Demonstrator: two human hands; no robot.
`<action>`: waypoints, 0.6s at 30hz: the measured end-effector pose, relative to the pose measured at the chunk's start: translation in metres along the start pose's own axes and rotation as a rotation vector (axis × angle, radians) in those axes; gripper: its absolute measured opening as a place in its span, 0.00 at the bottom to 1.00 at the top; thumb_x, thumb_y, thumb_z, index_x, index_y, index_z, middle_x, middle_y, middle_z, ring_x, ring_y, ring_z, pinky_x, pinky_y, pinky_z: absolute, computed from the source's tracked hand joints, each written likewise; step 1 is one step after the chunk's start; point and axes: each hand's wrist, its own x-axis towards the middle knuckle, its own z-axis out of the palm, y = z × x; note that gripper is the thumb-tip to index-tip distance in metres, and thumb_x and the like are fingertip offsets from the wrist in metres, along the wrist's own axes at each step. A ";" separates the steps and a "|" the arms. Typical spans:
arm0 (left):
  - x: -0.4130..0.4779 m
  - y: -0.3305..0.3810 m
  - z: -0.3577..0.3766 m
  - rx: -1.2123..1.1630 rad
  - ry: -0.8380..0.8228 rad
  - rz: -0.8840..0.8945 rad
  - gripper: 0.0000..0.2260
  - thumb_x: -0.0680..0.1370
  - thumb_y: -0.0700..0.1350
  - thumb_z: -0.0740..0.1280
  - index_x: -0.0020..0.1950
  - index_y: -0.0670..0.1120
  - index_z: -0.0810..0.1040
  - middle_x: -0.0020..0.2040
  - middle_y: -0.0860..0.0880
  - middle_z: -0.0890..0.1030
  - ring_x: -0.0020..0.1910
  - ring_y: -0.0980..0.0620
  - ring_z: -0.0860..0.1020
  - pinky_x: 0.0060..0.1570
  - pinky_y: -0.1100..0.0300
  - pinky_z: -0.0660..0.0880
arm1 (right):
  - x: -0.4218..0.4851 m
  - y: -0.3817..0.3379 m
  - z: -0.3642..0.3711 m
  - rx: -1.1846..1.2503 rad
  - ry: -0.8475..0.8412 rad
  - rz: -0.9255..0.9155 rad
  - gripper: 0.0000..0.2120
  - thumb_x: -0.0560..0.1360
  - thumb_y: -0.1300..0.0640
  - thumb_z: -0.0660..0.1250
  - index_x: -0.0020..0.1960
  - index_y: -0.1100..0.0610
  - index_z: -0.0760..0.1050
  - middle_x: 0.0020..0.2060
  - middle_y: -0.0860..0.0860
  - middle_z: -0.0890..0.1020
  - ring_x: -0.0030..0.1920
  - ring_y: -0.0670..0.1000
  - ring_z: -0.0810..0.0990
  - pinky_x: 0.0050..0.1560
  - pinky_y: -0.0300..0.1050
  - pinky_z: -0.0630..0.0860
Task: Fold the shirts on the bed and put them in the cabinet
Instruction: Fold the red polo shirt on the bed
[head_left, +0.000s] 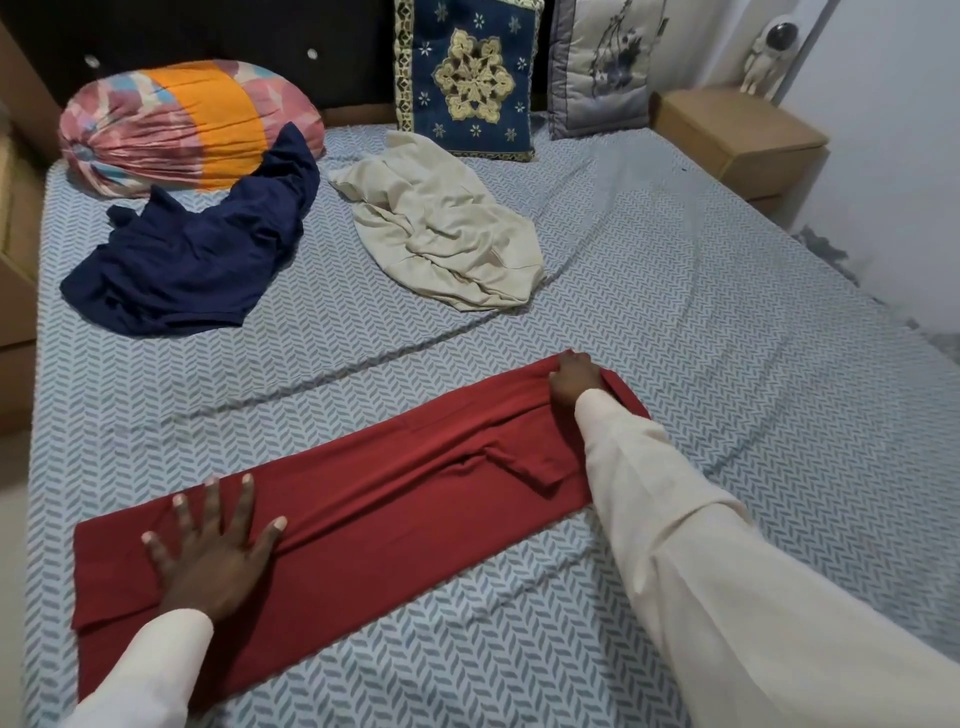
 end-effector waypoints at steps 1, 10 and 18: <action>0.001 -0.005 -0.002 -0.009 -0.003 0.023 0.33 0.78 0.69 0.48 0.78 0.62 0.40 0.80 0.50 0.40 0.78 0.44 0.35 0.71 0.35 0.35 | -0.002 0.006 -0.009 0.144 -0.023 -0.022 0.23 0.78 0.55 0.61 0.71 0.62 0.68 0.61 0.59 0.74 0.62 0.57 0.73 0.60 0.48 0.70; -0.034 -0.019 0.009 0.000 0.128 0.163 0.36 0.76 0.68 0.43 0.78 0.51 0.62 0.77 0.38 0.59 0.77 0.36 0.54 0.72 0.52 0.30 | -0.094 0.137 -0.062 0.759 -0.124 0.334 0.11 0.75 0.72 0.63 0.40 0.59 0.76 0.31 0.57 0.78 0.23 0.48 0.74 0.25 0.35 0.70; -0.071 0.020 0.029 0.123 0.261 0.647 0.32 0.78 0.69 0.49 0.62 0.47 0.79 0.62 0.42 0.75 0.59 0.36 0.74 0.57 0.39 0.69 | -0.155 0.146 -0.017 0.841 -0.086 0.259 0.10 0.74 0.64 0.72 0.42 0.53 0.72 0.32 0.53 0.77 0.29 0.51 0.75 0.29 0.39 0.72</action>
